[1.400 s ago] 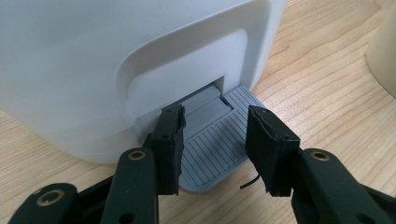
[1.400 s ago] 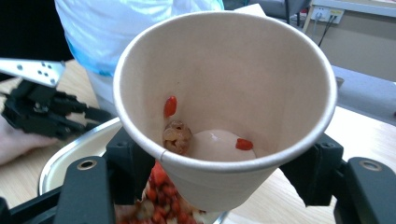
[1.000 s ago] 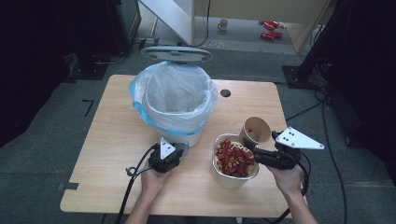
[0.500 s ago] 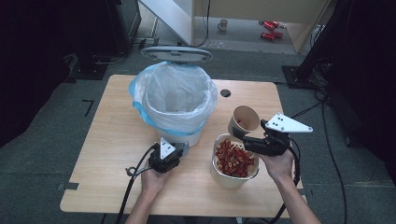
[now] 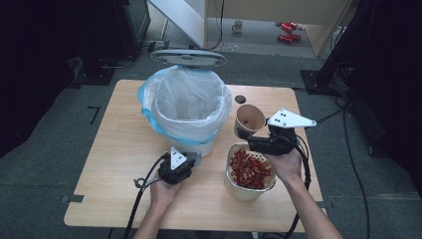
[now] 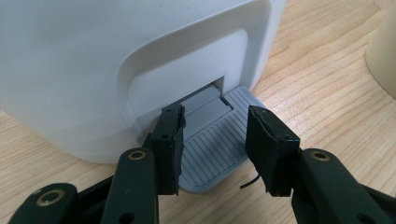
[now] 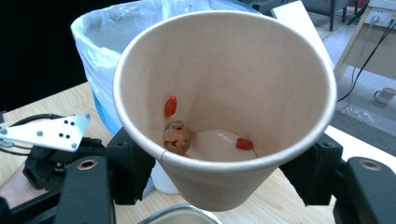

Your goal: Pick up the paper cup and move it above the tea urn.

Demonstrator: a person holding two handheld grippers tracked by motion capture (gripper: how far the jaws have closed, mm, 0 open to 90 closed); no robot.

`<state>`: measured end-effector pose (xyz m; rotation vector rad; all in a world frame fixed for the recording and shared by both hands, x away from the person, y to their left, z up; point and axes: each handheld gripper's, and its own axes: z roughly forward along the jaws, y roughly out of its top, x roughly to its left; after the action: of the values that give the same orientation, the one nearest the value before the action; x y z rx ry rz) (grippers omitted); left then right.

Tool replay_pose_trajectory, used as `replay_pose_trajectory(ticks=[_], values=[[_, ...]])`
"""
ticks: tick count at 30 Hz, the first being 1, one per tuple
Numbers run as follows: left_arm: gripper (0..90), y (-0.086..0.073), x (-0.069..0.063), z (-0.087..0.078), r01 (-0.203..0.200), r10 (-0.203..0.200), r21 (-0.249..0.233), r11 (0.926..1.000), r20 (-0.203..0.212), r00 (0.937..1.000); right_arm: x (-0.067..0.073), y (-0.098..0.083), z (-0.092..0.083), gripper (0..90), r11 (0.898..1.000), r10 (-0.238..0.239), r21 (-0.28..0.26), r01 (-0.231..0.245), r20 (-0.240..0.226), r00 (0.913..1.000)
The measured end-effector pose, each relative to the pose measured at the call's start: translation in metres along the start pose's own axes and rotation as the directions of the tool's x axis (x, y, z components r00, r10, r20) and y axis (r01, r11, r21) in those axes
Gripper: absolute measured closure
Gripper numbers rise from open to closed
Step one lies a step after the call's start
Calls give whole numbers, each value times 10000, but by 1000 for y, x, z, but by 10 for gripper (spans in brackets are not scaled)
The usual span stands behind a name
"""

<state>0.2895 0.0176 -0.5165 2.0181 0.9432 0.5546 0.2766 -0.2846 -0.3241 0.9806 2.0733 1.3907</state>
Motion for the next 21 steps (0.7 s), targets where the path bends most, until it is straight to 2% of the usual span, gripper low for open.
replay_pose_trajectory(ticks=[9, 21], values=[[573, 0, 0, 0, 3, -3, 38, 10000, 24, 10000, 1, 21, 12, 327, 9999, 25, -104, -27, -275, 9996], [573, 0, 0, 0, 83, -83, -20, 10000, 30, 10000, 2, 35, 31, 324, 10000, 0, 43, 2, -508, 9987]])
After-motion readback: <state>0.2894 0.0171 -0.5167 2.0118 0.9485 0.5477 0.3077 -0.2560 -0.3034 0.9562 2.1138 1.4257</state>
